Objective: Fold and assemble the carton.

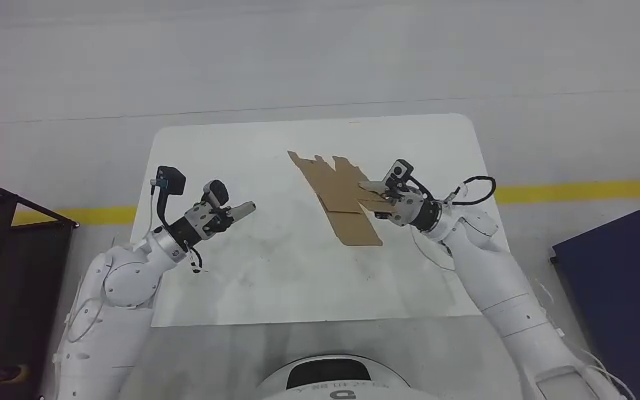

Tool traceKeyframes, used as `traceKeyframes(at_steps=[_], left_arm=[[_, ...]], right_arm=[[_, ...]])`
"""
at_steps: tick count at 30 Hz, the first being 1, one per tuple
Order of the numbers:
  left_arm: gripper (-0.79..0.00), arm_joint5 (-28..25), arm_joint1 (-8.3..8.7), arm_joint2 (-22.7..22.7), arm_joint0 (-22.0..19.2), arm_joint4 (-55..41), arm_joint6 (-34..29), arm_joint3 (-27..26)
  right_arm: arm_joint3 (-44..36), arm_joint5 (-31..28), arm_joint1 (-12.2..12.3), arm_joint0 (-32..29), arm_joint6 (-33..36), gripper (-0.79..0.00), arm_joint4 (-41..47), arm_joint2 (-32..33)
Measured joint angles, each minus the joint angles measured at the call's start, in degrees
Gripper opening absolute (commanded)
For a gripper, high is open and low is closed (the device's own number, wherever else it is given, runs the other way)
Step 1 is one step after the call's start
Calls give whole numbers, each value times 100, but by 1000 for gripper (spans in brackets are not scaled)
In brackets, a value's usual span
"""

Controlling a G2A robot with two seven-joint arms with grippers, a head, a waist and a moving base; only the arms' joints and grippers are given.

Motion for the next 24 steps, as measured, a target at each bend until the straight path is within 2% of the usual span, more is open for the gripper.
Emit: traceKeyframes(at_steps=[8, 11, 15, 18, 21, 24], left_arm=[[0, 0, 0, 0, 0, 0, 0, 0], [0, 0, 0, 0, 0, 0, 0, 0], [0, 0, 0, 0, 0, 0, 0, 0], [0, 0, 0, 0, 0, 0, 0, 0], [0, 0, 0, 0, 0, 0, 0, 0], [0, 0, 0, 0, 0, 0, 0, 0]], right_arm=[[-67, -35, 9, 69, 71, -785, -119, 14], [-178, -406, 103, 372, 512, -785, -988, 185], [-443, -808, 299, 858, 1343, -785, -2994, 294], [-564, -1436, 388, 1008, 1761, -785, -4050, 334], [-439, -1805, 425, 1139, 1991, -785, -4181, 417], [-234, -1773, 439, 1366, 1958, -785, -4144, 450]])
